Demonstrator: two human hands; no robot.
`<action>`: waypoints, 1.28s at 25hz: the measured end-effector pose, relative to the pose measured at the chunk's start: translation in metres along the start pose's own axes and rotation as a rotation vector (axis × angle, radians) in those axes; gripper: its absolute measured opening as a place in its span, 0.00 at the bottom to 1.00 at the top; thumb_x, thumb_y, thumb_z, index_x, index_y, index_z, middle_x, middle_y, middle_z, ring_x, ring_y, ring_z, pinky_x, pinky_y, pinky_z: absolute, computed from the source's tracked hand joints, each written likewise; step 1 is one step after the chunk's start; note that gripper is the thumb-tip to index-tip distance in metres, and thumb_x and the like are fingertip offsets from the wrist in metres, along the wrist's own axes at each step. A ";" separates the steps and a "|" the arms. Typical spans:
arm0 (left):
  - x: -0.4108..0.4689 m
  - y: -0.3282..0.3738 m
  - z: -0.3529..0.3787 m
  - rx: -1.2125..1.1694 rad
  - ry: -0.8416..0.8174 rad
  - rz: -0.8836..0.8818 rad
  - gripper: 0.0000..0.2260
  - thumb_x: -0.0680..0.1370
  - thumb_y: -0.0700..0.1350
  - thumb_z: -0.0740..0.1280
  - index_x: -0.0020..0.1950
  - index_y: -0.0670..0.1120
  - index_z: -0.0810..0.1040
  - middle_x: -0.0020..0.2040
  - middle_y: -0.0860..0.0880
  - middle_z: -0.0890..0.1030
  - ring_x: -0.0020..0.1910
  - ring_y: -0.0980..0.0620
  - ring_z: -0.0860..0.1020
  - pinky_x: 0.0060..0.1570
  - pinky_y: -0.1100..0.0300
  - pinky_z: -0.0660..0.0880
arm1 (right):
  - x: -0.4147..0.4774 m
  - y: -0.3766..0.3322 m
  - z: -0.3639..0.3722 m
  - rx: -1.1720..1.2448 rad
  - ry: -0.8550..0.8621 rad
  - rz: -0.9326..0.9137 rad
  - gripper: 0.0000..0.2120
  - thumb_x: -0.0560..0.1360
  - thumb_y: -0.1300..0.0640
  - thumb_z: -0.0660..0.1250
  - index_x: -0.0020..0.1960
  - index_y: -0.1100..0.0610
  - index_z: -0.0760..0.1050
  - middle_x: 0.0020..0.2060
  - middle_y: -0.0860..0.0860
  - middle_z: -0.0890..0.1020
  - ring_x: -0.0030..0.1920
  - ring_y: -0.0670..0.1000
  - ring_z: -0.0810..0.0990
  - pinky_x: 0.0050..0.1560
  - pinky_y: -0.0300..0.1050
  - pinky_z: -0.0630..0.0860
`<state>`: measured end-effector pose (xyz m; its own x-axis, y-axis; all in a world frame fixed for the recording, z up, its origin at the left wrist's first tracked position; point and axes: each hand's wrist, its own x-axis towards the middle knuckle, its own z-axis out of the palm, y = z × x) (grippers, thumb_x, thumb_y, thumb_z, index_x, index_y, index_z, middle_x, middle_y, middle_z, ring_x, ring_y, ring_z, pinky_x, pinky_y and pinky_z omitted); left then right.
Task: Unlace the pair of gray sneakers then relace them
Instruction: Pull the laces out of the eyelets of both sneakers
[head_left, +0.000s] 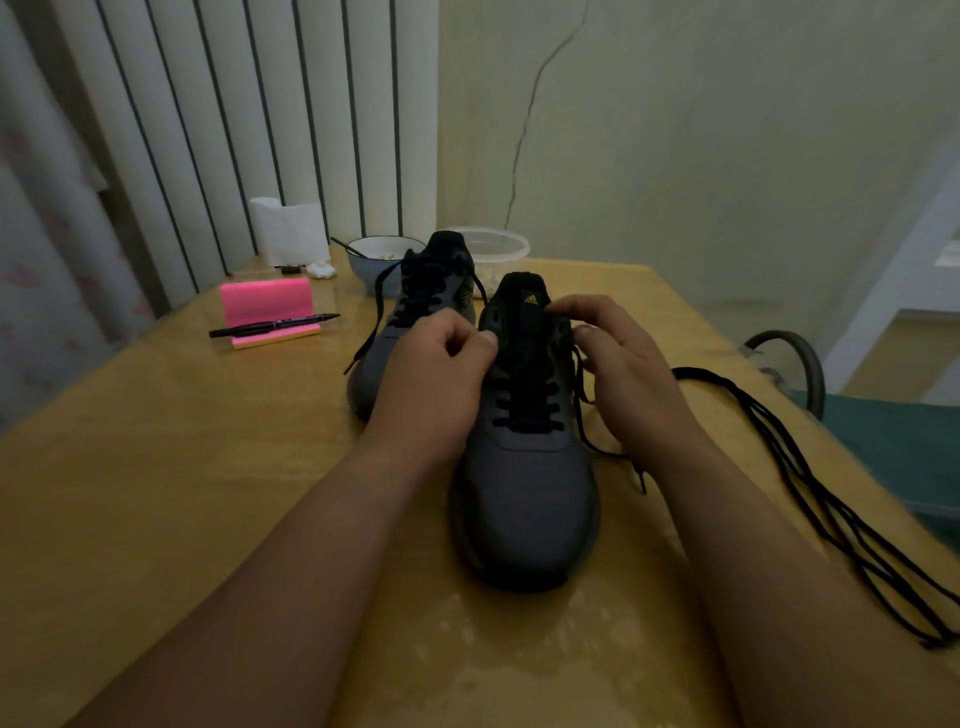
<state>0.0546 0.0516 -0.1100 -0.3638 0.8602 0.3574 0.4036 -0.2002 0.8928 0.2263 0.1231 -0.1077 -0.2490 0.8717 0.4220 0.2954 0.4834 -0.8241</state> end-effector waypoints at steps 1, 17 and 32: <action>0.001 0.000 -0.001 -0.062 0.014 -0.028 0.10 0.83 0.49 0.67 0.44 0.47 0.77 0.42 0.47 0.80 0.38 0.58 0.77 0.42 0.58 0.74 | 0.001 0.001 -0.001 0.021 0.003 0.009 0.16 0.85 0.58 0.56 0.60 0.46 0.80 0.60 0.43 0.80 0.62 0.41 0.77 0.60 0.43 0.74; -0.004 -0.002 -0.014 -0.116 -0.070 -0.021 0.08 0.83 0.48 0.70 0.59 0.50 0.75 0.44 0.51 0.83 0.41 0.61 0.83 0.37 0.69 0.76 | -0.013 -0.003 -0.002 0.007 0.022 -0.024 0.16 0.84 0.61 0.59 0.65 0.47 0.78 0.56 0.44 0.80 0.56 0.41 0.80 0.54 0.33 0.77; -0.004 -0.006 -0.014 0.140 -0.121 0.084 0.08 0.81 0.52 0.71 0.47 0.52 0.75 0.48 0.51 0.78 0.44 0.55 0.78 0.42 0.62 0.73 | -0.027 -0.018 -0.009 -0.078 -0.012 0.083 0.09 0.83 0.52 0.64 0.48 0.55 0.79 0.43 0.47 0.83 0.44 0.45 0.80 0.44 0.46 0.76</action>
<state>0.0415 0.0424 -0.1133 -0.2232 0.8951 0.3859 0.5444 -0.2139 0.8111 0.2359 0.0918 -0.1012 -0.2317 0.9080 0.3489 0.3862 0.4151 -0.8238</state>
